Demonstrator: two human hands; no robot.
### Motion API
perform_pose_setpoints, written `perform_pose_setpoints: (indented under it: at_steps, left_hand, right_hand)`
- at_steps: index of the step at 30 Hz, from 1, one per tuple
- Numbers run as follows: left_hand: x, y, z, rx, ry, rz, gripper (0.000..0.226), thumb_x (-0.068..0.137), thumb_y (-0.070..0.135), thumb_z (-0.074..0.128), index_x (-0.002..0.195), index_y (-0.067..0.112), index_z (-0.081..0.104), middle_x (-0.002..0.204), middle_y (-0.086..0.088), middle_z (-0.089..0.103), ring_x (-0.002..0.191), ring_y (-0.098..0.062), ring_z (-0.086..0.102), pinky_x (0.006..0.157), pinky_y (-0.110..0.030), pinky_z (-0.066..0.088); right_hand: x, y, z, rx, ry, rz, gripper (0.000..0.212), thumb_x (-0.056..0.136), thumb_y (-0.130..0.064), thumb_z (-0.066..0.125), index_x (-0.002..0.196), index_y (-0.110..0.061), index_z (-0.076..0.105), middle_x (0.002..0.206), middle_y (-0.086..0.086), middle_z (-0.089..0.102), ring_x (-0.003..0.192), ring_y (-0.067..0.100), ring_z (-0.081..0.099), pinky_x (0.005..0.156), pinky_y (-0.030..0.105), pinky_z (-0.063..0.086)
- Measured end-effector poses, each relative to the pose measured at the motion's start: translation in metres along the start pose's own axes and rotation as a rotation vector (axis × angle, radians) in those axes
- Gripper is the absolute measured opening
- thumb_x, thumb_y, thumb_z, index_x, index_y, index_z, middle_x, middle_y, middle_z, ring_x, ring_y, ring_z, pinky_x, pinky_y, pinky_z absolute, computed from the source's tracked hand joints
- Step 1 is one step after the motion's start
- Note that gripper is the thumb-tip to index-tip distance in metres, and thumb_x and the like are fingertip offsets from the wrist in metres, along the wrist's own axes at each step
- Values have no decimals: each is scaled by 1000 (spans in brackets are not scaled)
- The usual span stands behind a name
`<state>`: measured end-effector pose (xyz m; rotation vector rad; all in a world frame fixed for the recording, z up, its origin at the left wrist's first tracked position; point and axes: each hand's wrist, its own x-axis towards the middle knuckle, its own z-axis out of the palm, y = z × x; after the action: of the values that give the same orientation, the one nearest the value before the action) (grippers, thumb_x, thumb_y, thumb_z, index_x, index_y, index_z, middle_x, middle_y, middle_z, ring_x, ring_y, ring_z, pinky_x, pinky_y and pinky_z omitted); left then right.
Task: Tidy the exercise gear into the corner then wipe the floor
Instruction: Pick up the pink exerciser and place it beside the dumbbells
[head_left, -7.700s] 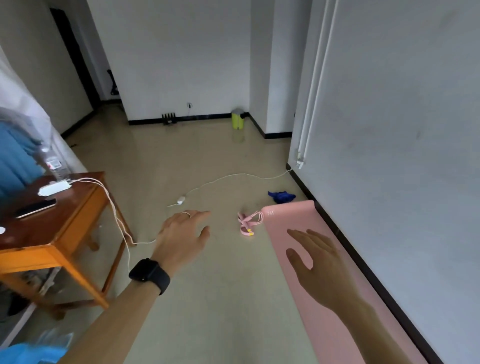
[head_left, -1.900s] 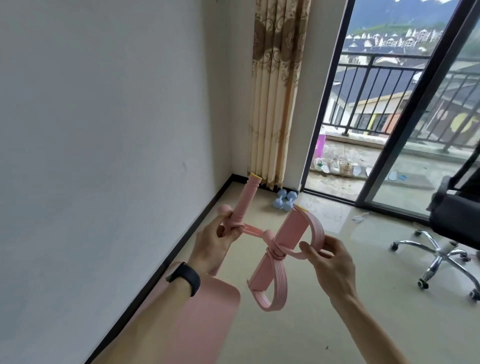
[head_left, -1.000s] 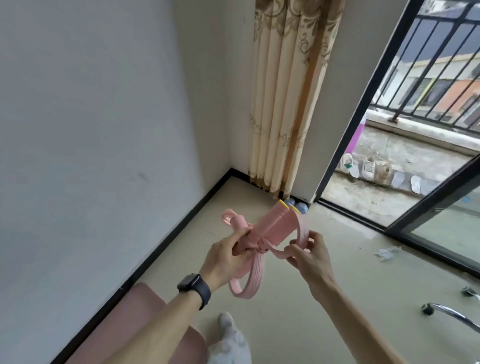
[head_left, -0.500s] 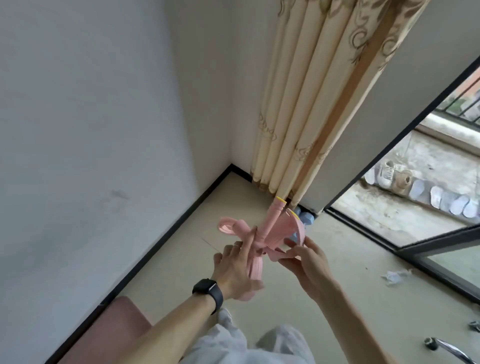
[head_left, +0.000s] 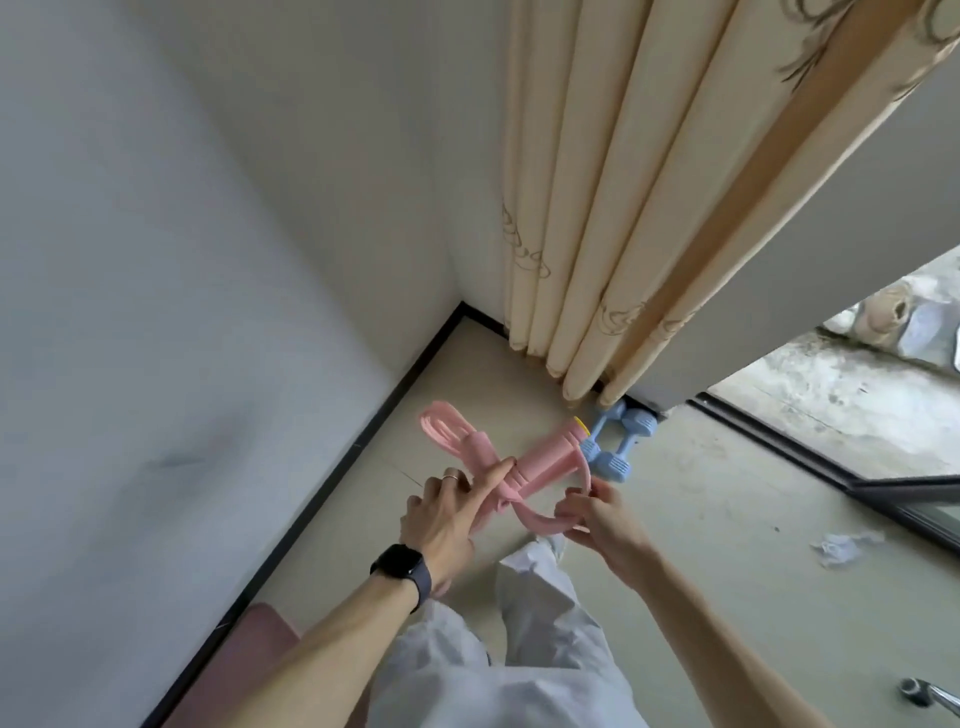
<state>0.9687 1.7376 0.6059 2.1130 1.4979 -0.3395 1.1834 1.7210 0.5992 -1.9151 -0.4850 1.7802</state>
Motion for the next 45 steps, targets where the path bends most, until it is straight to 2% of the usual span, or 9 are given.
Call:
perform_pose_setpoints:
  at_steps: [3, 6, 10, 14, 16, 21, 28, 35, 45]
  left_hand:
    - [37, -6, -8, 96, 12, 32, 115, 83, -1, 52, 139, 67, -21, 116, -8, 43, 100, -32, 47, 76, -50, 51]
    - [65, -7, -9, 227, 17, 136, 125, 73, -3, 63, 145, 59, -18, 98, -11, 50, 80, -32, 52, 57, -46, 52]
    - [104, -12, -8, 330, -58, 185, 123, 62, -3, 68, 151, 55, 5, 92, -9, 53, 72, -30, 51, 49, -39, 48]
    - [145, -24, 2, 416, -107, 260, 110, 62, -6, 58, 150, 50, 24, 92, -9, 55, 71, -31, 51, 49, -39, 44]
    - [165, -41, 16, 393, -164, 315, 108, 71, -7, 48, 150, 52, 7, 108, -11, 54, 83, -34, 52, 59, -44, 46]
    - [221, -87, 60, 319, -255, 303, 127, 65, 12, 80, 147, 43, -12, 121, -5, 56, 100, -32, 53, 74, -46, 48]
    - [331, -142, 148, 399, -296, 369, 72, 66, 9, 74, 131, 27, 47, 131, 9, 59, 124, -21, 49, 113, -50, 29]
    - [419, -190, 264, 453, -251, 360, 67, 60, 16, 80, 120, 31, 54, 121, 11, 62, 110, -28, 52, 93, -51, 36]
    - [542, -204, 391, 417, 29, 493, 59, 64, 7, 74, 117, 23, 53, 117, 0, 59, 108, -34, 54, 80, -50, 47]
  right_hand:
    - [34, -24, -14, -398, 179, -186, 109, 59, -44, 74, 154, -18, 27, 154, 13, 30, 139, 33, 35, 110, 46, 38]
    - [56, -43, -22, -1077, 249, -656, 121, 67, -73, 60, 160, -23, 1, 167, 8, -2, 154, 29, -7, 122, 53, 5]
    - [104, -58, -6, -1548, -83, -619, 114, 55, -87, 46, 150, -26, 38, 160, -1, 35, 155, 26, 7, 115, 66, -15]
    - [146, -47, 7, -1482, -111, -496, 56, 70, -69, 52, 106, -26, 55, 107, -8, 62, 111, 23, 60, 101, 44, 31]
    - [166, -32, 14, -1406, -28, -500, 51, 74, -70, 45, 101, -27, 53, 100, -8, 61, 96, 22, 61, 84, 38, 39]
    - [218, 21, 36, -1286, 139, -477, 43, 74, -61, 61, 105, -31, 61, 98, -7, 65, 87, 22, 61, 69, 33, 39]
    - [319, 82, 62, -1166, 278, -352, 29, 69, -47, 73, 90, -28, 65, 88, -6, 67, 88, 26, 59, 65, 33, 46]
    - [456, 152, 61, -1132, 170, -358, 36, 79, -48, 66, 109, -29, 62, 102, -4, 65, 84, 21, 63, 75, 33, 46]
    - [602, 231, 52, -1237, 537, -406, 53, 71, -27, 67, 121, -16, 58, 120, 11, 58, 93, 36, 54, 78, 43, 36]
